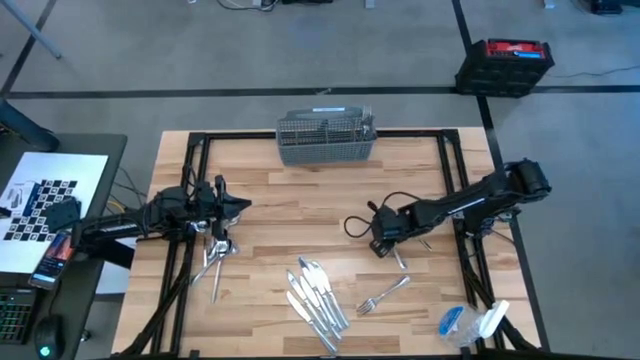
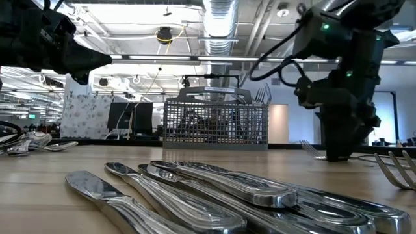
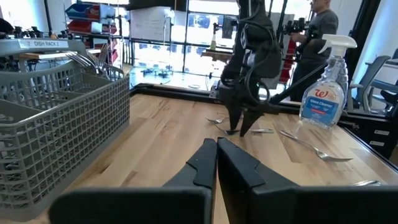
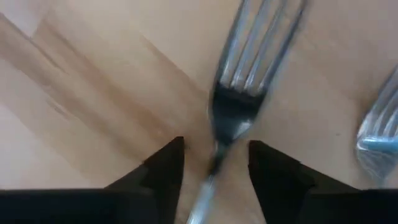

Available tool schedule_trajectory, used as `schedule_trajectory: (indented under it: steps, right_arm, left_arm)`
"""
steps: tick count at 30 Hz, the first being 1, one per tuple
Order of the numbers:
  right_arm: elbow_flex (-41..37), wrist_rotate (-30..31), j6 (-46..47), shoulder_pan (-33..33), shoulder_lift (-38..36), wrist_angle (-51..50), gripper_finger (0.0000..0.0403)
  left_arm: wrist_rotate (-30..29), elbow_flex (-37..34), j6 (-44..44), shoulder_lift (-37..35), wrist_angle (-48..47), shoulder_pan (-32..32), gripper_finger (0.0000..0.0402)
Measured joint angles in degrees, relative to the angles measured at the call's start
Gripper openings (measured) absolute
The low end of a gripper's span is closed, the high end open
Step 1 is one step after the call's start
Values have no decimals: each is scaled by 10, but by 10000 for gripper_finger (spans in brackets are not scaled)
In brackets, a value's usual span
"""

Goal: Sort silverware
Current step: Put the silver fork into the gray organizer

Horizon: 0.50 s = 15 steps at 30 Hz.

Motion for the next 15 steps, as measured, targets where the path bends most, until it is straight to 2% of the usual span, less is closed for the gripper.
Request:
schedule_trajectory:
  steps: [2,4,6,8,12,15]
  right_arm:
    - [12,-7,-16,2,3,-13,46]
    - [32,-5,-53,3,-12,-37,16]
    - [59,-4,-77,-8,-37,-74,8]
    - [108,5,-121,-25,-76,-61,2]
    - [187,94,-233,-71,-145,-44,0]
    - [219,170,-349,-120,-188,46,0]
  left_arm:
    - [0,0,0,0,0,0,0]
    - [0,0,0,0,1,0,0]
    - [0,0,0,0,0,0,0]
    - [0,0,0,0,0,0,0]
    - [0,0,0,0,0,0,0]
    - [0,0,0,0,0,0,0]
